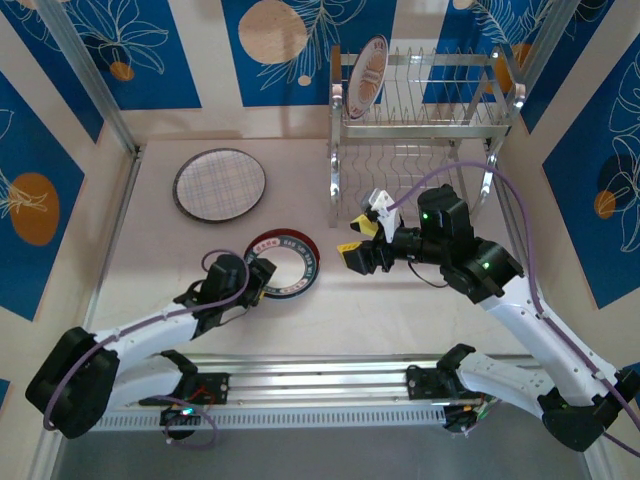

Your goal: Unload the plates from the dish rack

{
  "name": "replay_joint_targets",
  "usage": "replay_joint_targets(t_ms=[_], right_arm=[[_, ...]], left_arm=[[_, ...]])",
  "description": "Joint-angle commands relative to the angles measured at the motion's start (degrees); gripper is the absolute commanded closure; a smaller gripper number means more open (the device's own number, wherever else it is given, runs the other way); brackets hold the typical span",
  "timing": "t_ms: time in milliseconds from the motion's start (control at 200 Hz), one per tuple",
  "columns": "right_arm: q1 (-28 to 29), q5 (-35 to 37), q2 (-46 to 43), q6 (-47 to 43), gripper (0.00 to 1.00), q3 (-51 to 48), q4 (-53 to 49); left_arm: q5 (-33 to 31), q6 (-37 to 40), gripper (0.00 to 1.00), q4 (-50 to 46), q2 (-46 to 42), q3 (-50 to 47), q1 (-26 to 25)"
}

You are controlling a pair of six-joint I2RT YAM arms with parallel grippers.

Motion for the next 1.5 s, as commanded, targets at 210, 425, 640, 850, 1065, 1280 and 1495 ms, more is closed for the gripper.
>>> replay_joint_targets(t_ms=[210, 425, 640, 850, 1065, 1280, 1495], right_arm=[[0.4, 1.1, -0.1, 1.1, 0.32, 2.2, -0.5], [0.4, 1.4, -0.1, 1.1, 0.32, 2.3, -0.4], [0.4, 1.6, 0.2, 1.1, 0.32, 2.5, -0.3], [0.4, 1.9, 0.2, 1.0, 0.32, 2.7, -0.7], [0.4, 2.6, 0.1, 1.2, 0.32, 2.6, -0.9], [0.4, 3.9, 0.3, 1.3, 0.32, 2.8, -0.9], [0.4, 6.8, 0.5, 1.6, 0.31, 3.5, -0.4]], left_arm=[[1.6, 1.2, 0.39, -12.9, 0.7, 4.0, 1.0], [2.1, 2.4, 0.38, -19.8, 1.7, 7.3, 1.3], [2.5, 3.9, 0.37, -23.5, 3.3, 9.8, 1.8], [3.0, 5.0, 0.37, -25.4, 4.8, 11.4, 2.0], [3.6, 6.7, 0.35, -28.5, 6.5, 13.9, 2.2], [3.0, 7.2, 0.34, -30.8, 6.2, 15.4, 2.3], [2.7, 7.5, 0.33, -32.4, 6.1, 16.5, 2.4]])
